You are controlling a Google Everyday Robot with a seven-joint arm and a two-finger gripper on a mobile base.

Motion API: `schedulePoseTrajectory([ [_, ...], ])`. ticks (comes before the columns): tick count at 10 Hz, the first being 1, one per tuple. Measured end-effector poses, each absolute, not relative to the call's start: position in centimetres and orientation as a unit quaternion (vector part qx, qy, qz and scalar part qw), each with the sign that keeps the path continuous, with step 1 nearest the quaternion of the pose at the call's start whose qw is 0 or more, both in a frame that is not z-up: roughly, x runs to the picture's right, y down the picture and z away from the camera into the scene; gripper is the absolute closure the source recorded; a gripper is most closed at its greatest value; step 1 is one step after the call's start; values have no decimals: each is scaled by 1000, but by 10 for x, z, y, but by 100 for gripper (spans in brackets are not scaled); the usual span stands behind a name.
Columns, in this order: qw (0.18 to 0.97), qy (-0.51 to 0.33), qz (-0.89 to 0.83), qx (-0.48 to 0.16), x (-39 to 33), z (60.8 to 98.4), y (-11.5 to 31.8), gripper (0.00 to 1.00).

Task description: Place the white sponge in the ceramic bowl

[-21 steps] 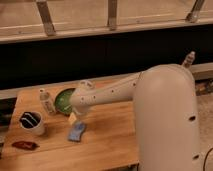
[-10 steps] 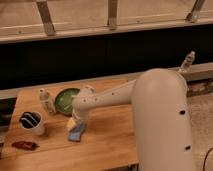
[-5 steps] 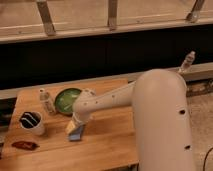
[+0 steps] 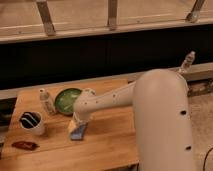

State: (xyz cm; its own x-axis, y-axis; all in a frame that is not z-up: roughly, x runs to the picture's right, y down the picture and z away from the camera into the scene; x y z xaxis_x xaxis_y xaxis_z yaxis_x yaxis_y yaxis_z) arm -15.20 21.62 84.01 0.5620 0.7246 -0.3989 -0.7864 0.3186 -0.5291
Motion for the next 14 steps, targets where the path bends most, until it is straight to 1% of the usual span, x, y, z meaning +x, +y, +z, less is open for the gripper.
schedulePoseTrajectory([
  [2,811,45,467,-350,-148,838,213,80],
  [3,811,48,465,-352,-146,835,215,85],
  [6,811,47,465,-352,-147,835,215,86],
  [8,818,24,463,-340,-152,824,205,86],
  [12,833,-46,463,-301,-156,784,158,86],
  [14,827,-90,473,-291,-145,781,133,86],
])
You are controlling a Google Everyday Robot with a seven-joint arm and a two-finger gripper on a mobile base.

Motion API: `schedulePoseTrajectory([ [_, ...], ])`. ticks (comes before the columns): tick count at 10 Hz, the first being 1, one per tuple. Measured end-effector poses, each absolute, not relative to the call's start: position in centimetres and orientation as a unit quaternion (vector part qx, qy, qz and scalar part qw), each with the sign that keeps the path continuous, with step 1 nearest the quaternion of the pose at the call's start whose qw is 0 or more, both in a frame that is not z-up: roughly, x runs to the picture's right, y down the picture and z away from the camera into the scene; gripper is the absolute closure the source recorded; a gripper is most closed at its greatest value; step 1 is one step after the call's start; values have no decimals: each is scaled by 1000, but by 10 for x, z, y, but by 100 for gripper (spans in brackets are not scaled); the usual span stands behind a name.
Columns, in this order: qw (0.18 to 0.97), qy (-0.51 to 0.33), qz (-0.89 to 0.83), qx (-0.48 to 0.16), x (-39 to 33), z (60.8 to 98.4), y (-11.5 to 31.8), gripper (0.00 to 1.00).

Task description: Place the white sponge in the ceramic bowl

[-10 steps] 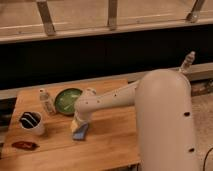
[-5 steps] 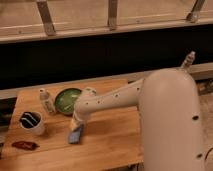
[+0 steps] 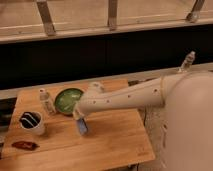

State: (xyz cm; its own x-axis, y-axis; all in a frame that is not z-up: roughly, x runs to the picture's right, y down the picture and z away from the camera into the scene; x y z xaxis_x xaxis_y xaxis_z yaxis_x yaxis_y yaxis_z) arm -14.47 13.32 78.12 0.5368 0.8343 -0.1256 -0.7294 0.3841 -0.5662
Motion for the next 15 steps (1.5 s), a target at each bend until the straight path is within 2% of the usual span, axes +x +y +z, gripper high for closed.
schedulePoseTrajectory([
  [5,804,-199,500,-253,-102,773,57,86],
  [8,799,-247,494,-238,-102,761,16,86],
  [12,799,-299,467,-234,-118,750,-11,86],
  [15,776,-395,431,-238,-120,756,-29,86],
])
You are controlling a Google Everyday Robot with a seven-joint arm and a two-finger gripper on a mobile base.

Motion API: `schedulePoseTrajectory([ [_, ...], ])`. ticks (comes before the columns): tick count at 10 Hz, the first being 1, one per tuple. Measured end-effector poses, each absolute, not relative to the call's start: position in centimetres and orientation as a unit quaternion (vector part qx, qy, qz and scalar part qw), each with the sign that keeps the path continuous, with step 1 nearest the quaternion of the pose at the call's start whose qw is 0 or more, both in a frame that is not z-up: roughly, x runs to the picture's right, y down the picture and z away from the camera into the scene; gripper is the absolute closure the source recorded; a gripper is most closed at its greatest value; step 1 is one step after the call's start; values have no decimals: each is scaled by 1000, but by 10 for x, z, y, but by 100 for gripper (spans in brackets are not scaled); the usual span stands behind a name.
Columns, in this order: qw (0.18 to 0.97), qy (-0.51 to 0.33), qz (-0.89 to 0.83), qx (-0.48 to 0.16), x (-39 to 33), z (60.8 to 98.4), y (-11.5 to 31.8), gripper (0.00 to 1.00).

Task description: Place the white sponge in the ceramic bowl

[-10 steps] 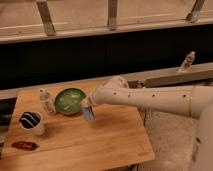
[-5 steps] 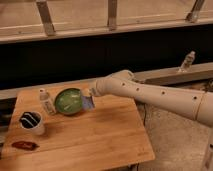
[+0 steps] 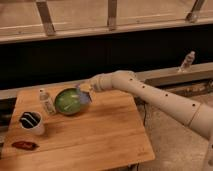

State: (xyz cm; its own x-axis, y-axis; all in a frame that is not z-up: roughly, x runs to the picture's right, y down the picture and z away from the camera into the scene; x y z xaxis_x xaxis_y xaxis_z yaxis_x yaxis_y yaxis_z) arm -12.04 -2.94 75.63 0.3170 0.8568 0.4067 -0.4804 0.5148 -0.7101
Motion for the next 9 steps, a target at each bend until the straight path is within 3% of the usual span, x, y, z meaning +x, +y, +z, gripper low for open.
schedulePoseTrajectory([
  [4,760,-450,392,-256,-164,781,-61,86],
  [9,771,-447,361,-274,-197,790,-65,83],
])
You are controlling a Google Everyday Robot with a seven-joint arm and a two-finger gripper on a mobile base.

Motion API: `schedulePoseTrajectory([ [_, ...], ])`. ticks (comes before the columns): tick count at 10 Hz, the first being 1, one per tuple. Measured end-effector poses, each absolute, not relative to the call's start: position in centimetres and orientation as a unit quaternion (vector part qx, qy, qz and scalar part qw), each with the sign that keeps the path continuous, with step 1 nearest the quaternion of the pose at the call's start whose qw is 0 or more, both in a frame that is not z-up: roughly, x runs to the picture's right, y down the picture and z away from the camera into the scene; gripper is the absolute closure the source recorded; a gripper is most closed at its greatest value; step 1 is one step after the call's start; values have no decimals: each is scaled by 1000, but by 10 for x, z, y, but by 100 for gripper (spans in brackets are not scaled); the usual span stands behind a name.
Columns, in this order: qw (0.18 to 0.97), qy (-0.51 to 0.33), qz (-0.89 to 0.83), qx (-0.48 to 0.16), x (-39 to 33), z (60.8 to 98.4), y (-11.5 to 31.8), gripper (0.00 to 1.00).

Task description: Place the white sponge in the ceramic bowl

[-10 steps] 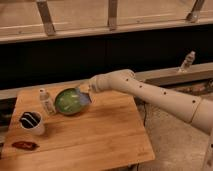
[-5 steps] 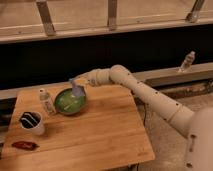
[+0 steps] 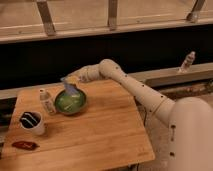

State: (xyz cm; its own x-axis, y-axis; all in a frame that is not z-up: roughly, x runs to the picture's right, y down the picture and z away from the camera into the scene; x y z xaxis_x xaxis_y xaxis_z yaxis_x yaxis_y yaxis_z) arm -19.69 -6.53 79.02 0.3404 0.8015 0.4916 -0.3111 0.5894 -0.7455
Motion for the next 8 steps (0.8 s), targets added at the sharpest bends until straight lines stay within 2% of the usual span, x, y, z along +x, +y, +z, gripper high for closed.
schedulePoseTrajectory([
  [6,772,-446,360,-275,-197,791,-65,24],
  [8,772,-446,360,-275,-197,791,-64,20],
])
